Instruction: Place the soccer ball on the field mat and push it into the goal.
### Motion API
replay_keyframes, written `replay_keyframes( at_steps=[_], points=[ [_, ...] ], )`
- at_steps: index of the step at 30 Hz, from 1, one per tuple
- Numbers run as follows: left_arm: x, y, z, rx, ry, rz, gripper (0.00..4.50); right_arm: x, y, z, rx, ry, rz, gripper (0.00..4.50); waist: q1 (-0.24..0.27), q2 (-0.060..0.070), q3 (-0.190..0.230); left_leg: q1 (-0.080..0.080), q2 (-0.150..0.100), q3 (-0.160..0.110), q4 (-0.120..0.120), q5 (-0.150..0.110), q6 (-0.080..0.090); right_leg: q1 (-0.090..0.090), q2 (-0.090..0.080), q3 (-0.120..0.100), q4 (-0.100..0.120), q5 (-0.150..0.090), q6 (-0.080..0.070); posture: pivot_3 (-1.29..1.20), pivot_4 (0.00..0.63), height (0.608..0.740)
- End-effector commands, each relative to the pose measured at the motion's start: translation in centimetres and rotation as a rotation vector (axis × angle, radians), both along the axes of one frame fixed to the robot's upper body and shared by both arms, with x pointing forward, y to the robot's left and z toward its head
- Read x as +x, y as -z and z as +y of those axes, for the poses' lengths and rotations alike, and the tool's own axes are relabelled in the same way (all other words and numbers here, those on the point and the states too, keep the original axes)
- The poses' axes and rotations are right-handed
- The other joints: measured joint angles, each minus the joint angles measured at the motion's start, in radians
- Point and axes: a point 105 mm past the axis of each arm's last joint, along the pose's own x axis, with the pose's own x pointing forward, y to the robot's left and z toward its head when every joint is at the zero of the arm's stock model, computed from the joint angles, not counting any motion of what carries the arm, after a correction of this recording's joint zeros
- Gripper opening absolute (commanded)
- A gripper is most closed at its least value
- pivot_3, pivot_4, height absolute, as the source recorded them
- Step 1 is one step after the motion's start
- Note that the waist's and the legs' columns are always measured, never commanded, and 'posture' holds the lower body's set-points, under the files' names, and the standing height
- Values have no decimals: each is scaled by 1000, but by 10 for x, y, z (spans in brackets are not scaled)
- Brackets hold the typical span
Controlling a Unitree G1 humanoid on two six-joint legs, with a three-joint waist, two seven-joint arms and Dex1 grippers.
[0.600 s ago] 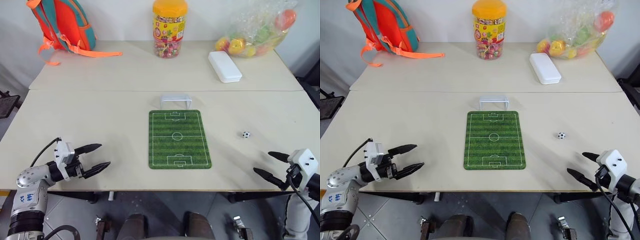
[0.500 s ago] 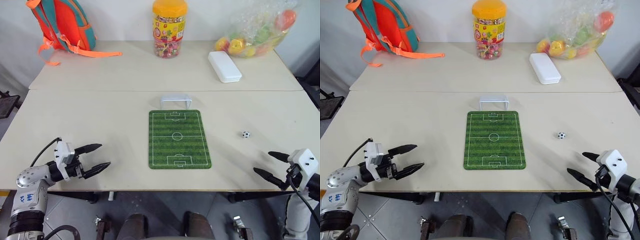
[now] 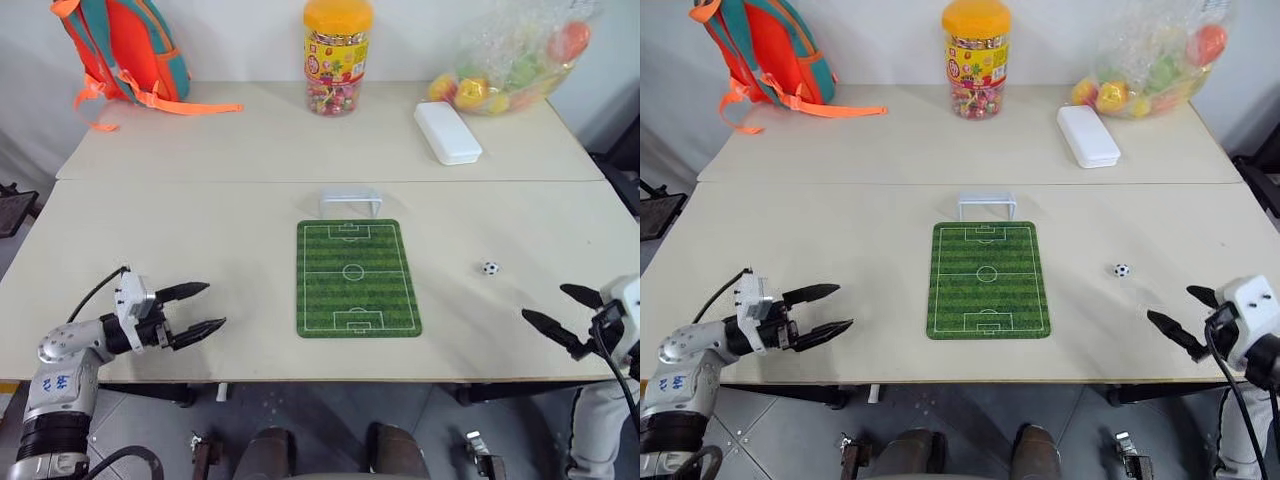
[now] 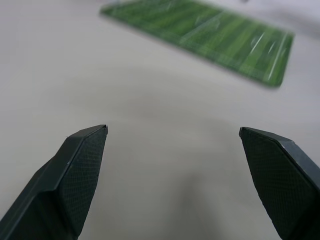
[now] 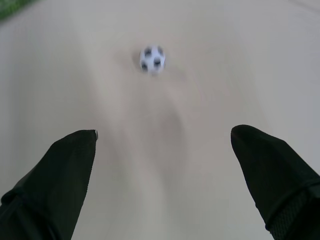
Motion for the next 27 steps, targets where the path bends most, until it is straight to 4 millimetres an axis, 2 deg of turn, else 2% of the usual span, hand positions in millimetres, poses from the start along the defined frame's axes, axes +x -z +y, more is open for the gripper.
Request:
replay_keyframes(
  at_steps=[1,7,12,15,23,26,27],
  points=[
    [0,-14,-17,-1,100,-59,4500,16,-17,14,17,-50,-17,4493,-2,0,0,0,0,0,0,0,0,0,0,0,0,0,0,0,150,740],
    [3,-17,-38,-9,182,-44,4500,55,-6,15,-9,-71,13,4493,-3,0,0,-1,0,0,0,0,0,-1,1,0,0,0,0,0,150,740],
    [-2,-14,-41,-6,199,-26,4500,70,8,20,-8,-105,51,4493,-3,0,0,-5,0,0,3,0,0,-4,1,0,0,0,0,0,150,740],
    [-6,-14,-41,-7,194,-23,4500,75,18,21,-12,-109,82,4493,-4,0,0,-13,0,0,8,0,0,-10,1,0,3,0,0,0,150,740],
    [-12,-12,-39,1,171,-17,4500,84,33,22,-16,-112,106,4493,-7,0,0,-13,1,0,10,0,0,-10,2,1,5,1,-1,0,150,740],
    [-14,-12,-40,-1,165,-18,4500,86,37,20,-19,-98,118,3903,-10,0,0,-12,2,1,11,0,0,-10,2,2,6,1,-2,0,150,740],
    [-14,-12,-40,-2,165,-18,4500,86,37,20,-19,-98,118,3585,-9,0,0,-12,2,1,12,0,0,-9,2,2,6,1,-2,0,150,740]
  ],
)
